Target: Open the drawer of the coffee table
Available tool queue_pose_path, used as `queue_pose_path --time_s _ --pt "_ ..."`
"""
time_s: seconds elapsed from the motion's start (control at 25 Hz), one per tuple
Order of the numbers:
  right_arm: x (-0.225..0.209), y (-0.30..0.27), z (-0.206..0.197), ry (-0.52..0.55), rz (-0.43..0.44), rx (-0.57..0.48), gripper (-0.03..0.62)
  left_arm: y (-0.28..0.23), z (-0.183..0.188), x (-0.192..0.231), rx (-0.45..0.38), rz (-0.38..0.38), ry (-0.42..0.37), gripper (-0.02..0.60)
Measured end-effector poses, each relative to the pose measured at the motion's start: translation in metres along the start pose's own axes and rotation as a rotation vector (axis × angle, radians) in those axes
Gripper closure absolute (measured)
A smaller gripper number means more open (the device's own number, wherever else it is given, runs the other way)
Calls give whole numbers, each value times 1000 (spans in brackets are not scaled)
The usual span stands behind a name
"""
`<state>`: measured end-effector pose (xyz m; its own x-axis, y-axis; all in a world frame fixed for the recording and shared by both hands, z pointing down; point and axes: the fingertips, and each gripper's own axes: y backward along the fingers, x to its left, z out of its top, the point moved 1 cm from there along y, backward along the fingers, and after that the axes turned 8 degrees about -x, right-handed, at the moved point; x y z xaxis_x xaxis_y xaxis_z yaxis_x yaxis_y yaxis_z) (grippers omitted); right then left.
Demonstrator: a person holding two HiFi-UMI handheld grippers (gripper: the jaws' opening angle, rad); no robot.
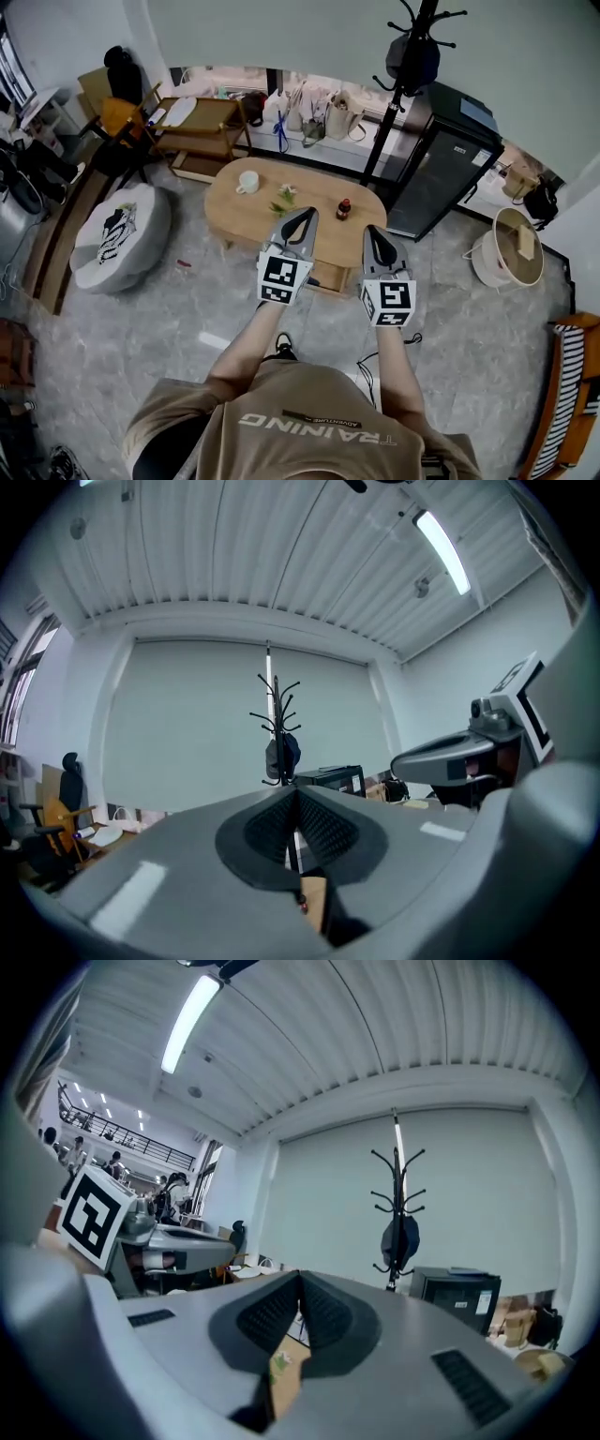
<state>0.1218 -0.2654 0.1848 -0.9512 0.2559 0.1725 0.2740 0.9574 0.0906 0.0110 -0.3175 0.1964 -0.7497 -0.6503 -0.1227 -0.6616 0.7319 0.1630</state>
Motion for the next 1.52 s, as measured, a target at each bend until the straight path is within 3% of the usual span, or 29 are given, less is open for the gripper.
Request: queue_pose_path --time_s 0.24,0.44,0.84,1.28,1.52 --pt "-3 -43 40 33 -11 -82 588 -34 26 21 -34 -74 -33 575" --pt "-2 -66 32 31 -33 -83 588 -48 25 32 -41 -107 -42 575" --pt "-19 -72 26 38 35 -79 588 -64 15 35 0 -50 40 575" --pt "-36 -57 33 -4 46 -128 588 -61 22 21 -3 7 27 575" --pt "-34 -55 35 3 70 -124 588 -64 20 4 7 -22 19 575"
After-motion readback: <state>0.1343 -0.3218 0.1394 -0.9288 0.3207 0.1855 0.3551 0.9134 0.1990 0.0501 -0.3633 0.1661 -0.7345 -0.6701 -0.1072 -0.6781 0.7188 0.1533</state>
